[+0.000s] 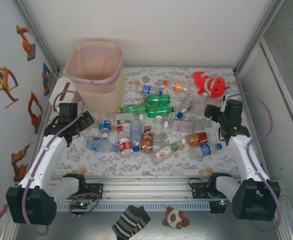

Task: Put the plastic bottles in the bin

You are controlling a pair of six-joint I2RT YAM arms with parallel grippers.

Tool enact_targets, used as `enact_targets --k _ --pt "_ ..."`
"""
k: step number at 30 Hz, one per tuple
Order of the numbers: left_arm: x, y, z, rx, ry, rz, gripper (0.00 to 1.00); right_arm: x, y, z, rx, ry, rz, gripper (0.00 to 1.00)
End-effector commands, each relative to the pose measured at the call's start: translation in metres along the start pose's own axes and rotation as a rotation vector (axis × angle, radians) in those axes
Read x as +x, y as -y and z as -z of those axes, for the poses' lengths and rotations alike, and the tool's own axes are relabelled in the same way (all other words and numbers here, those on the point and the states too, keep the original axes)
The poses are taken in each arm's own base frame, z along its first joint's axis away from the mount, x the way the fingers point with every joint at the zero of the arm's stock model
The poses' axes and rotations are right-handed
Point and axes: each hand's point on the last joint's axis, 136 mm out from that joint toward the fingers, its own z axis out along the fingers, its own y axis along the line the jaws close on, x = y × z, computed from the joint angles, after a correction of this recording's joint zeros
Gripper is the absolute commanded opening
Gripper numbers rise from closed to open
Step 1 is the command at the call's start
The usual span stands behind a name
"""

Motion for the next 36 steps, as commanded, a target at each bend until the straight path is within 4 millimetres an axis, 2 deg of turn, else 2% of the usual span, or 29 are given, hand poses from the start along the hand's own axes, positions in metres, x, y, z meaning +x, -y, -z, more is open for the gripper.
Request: enact_targets --k 1,3,8,17,22,28,36 --pt "0.028 -0.013 0.011 -0.031 -0.108 0.190 0.97 -0.003 -0.006 0.014 -0.027 -0.025 -0.044 0.89" --pt "0.037 -0.015 0.013 -0.034 -0.141 0.257 0.98 -0.004 -0.007 0.017 -0.032 -0.020 -0.048 0.89" --pt "0.057 -0.001 0.015 0.054 -0.238 0.322 0.98 -0.006 -0.009 0.024 -0.038 -0.020 -0.050 0.89" --pt "0.089 -0.028 0.019 -0.080 -0.313 0.520 0.92 -0.003 -0.005 0.031 -0.017 -0.023 -0.068 0.89" --pt "0.101 -0.025 0.008 -0.085 -0.362 0.583 0.92 -0.001 -0.006 0.030 -0.019 -0.045 -0.075 0.88" --pt "0.107 -0.004 -0.012 -0.010 -0.422 0.636 0.91 -0.005 -0.007 0.037 -0.024 -0.029 -0.081 0.88" --pt "0.112 -0.001 -0.027 -0.051 -0.460 0.692 0.95 -0.016 -0.007 0.053 -0.028 0.027 -0.083 0.88"
